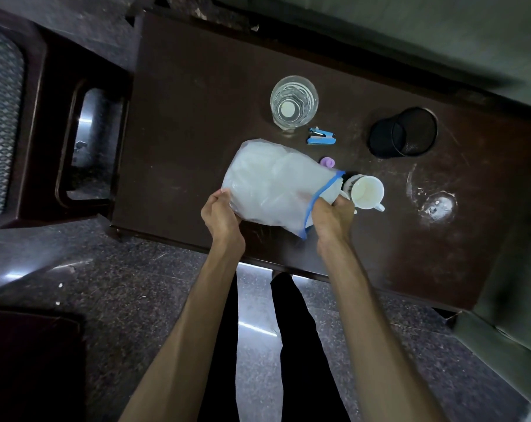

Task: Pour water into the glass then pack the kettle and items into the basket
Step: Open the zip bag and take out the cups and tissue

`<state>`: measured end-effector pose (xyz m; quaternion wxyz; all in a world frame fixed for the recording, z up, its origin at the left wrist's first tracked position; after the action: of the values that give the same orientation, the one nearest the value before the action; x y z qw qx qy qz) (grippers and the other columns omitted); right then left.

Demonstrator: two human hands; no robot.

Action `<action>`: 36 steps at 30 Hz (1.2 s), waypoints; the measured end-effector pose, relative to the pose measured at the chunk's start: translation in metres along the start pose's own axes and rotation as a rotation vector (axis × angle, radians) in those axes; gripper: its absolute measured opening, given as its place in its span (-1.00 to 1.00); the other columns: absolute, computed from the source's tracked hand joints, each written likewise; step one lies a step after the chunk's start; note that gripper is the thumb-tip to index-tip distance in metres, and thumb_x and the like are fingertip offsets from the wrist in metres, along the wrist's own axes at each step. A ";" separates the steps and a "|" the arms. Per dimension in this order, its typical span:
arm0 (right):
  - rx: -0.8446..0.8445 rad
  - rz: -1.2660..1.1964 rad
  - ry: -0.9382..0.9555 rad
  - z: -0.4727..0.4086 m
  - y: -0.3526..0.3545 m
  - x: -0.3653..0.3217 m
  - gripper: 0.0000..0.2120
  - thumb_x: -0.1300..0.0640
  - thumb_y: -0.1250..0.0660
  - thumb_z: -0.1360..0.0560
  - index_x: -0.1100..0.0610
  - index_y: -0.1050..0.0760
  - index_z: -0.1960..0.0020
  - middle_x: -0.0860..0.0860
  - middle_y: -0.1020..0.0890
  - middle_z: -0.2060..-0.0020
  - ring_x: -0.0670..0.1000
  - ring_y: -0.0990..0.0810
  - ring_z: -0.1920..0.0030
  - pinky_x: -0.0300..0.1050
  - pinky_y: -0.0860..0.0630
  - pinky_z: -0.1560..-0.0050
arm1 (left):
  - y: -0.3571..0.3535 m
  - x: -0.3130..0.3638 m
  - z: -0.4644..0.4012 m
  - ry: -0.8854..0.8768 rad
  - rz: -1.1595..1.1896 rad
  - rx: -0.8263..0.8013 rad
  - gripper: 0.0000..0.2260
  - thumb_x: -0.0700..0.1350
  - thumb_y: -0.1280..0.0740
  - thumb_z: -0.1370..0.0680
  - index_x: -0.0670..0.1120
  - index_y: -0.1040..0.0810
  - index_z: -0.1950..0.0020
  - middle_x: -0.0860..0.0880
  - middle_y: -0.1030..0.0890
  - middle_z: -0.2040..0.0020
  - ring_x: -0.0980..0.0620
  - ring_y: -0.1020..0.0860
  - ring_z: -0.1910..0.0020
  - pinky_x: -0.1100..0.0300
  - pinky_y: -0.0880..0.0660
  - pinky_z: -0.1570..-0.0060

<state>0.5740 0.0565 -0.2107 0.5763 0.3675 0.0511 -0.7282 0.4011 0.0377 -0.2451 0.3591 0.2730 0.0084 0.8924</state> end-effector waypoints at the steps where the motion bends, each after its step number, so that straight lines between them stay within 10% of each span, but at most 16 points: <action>1: 0.025 0.035 0.031 0.001 0.003 -0.002 -0.71 0.38 -0.33 -0.49 -0.01 -0.57 0.20 -0.24 -0.66 0.34 -0.29 -0.62 0.30 -0.45 -0.49 0.36 | 0.000 0.002 -0.002 -0.004 0.000 0.008 -0.82 -0.22 -0.28 -0.65 -0.03 -0.63 0.05 -0.05 -0.72 0.00 -0.06 -0.70 -0.04 0.11 -0.67 0.08; 7: 0.018 0.318 0.254 -0.005 0.025 -0.017 -0.83 0.24 -0.34 -0.57 0.11 -0.62 0.18 -0.08 -0.57 0.38 -0.11 -0.52 0.34 -0.33 -0.43 0.35 | 0.000 0.016 -0.012 -0.065 -0.026 0.079 -0.80 -0.23 -0.27 -0.65 -0.03 -0.61 0.10 -0.06 -0.69 0.01 -0.06 -0.67 -0.06 -0.09 -0.62 -0.28; 14: -0.175 0.220 0.248 0.005 0.055 -0.040 -0.53 0.39 -0.24 -0.56 -0.13 -0.66 0.22 -0.32 -0.65 0.25 -0.30 -0.61 0.13 -0.40 -0.56 0.12 | -0.003 0.027 -0.009 -0.133 -0.012 0.147 -0.79 -0.23 -0.26 -0.64 0.00 -0.60 0.11 0.03 -0.66 0.08 0.01 -0.65 0.00 0.09 -0.65 -0.11; 18: -0.335 0.204 0.163 0.014 0.075 -0.046 -0.76 -0.02 -0.37 -0.42 0.03 -0.76 0.06 -0.20 -0.69 0.21 -0.23 -0.59 0.18 -0.38 -0.47 0.21 | -0.001 0.028 -0.006 -0.156 0.004 0.205 -0.85 -0.27 -0.25 -0.63 -0.11 -0.60 -0.07 -0.05 -0.67 -0.01 -0.01 -0.65 -0.02 0.10 -0.63 -0.11; 23: -0.019 0.238 0.257 0.011 0.106 -0.047 -0.94 0.05 -0.59 -0.44 0.02 -0.76 0.12 -0.12 -0.75 0.25 -0.20 -0.64 0.26 -0.26 -0.52 0.18 | 0.001 0.037 0.016 -0.318 -0.023 0.269 -0.70 -0.32 -0.27 -0.60 -0.27 -0.53 -0.33 -0.11 -0.57 -0.12 0.02 -0.55 -0.05 0.46 -0.50 0.15; 32: 0.335 0.361 0.534 -0.022 0.149 -0.123 -0.60 0.18 -0.46 -0.31 -0.02 -0.66 -0.14 -0.19 -0.66 0.12 -0.07 -0.68 0.06 -0.11 -0.64 -0.04 | -0.045 0.020 0.106 -0.827 -0.239 -0.020 -0.78 -0.37 -0.28 -0.48 -0.14 -0.58 -0.04 -0.18 -0.60 -0.11 -0.12 -0.59 -0.18 -0.11 -0.52 -0.24; 36: 0.314 0.500 0.524 -0.064 0.137 -0.152 -0.63 0.16 -0.40 -0.36 0.02 -0.71 -0.14 0.00 -0.76 -0.01 0.05 -0.69 -0.08 -0.23 -0.54 -0.10 | -0.076 -0.004 0.127 -0.861 -0.295 -0.151 -0.78 -0.41 -0.29 -0.47 -0.15 -0.60 0.02 0.01 -0.61 -0.03 0.09 -0.56 -0.10 0.07 -0.48 -0.22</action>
<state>0.7339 0.1651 -0.1186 0.6402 0.6256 -0.0067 -0.4458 0.5142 0.0680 -0.1552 0.4718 0.5879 -0.1677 0.6353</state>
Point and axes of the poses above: each hand's wrist, its own z-axis away from the middle knuckle, its own y-axis out of the back of the hand, x = y × z, the point moved 2 cm from there along -z, towards the middle knuckle
